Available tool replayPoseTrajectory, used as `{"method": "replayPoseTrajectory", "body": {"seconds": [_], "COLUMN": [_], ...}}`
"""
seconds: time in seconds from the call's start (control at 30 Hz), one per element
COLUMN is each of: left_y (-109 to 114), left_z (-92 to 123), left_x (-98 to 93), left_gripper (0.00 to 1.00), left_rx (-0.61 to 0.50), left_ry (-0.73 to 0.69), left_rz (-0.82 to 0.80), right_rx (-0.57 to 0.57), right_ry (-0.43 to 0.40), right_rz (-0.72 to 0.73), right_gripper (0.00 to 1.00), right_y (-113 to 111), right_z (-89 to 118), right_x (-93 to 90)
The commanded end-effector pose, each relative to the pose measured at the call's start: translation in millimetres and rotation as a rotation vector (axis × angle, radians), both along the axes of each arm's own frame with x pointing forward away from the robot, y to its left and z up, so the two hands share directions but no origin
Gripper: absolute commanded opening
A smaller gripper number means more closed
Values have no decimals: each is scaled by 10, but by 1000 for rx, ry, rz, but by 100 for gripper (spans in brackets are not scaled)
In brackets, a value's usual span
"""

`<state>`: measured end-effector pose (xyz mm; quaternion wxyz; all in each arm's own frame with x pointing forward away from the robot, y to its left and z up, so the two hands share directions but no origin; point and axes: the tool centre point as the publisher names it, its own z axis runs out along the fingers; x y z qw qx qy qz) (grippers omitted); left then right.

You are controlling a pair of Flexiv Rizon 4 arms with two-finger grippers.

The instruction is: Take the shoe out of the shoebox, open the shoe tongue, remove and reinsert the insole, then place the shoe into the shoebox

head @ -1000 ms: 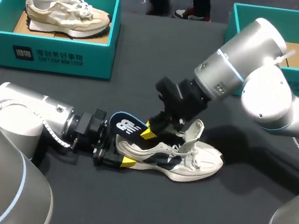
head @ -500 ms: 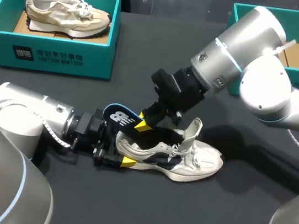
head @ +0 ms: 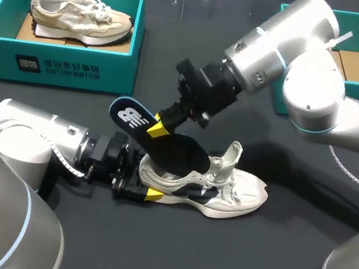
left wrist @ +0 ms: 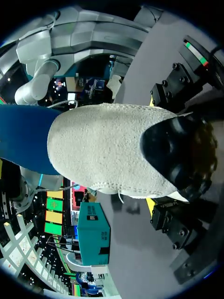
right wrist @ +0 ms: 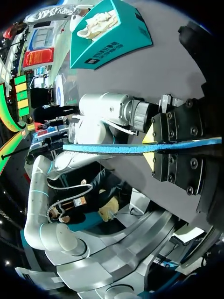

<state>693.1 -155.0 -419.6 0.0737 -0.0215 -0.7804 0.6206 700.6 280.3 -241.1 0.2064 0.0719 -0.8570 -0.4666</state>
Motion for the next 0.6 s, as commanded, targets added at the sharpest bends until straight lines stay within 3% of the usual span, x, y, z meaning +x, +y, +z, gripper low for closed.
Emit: {"method": "replayPoseTrajectory", "body": {"seconds": [0.03, 0.43, 0.6], "left_y": [5, 5, 5], "left_z": [-7, -7, -7], "left_x": [2, 2, 2], "left_gripper": [0, 0, 0], "left_rx": [2, 2, 2], "left_ry": [0, 0, 0], "left_rz": [0, 0, 0], "right_rx": [83, 83, 107], "right_ry": [57, 57, 19], "right_rz": [9, 9, -33], "right_gripper": [0, 0, 0], "right_y": [-48, -48, -18], "right_z": [-3, -3, 347], "right_x": [39, 39, 38]}}
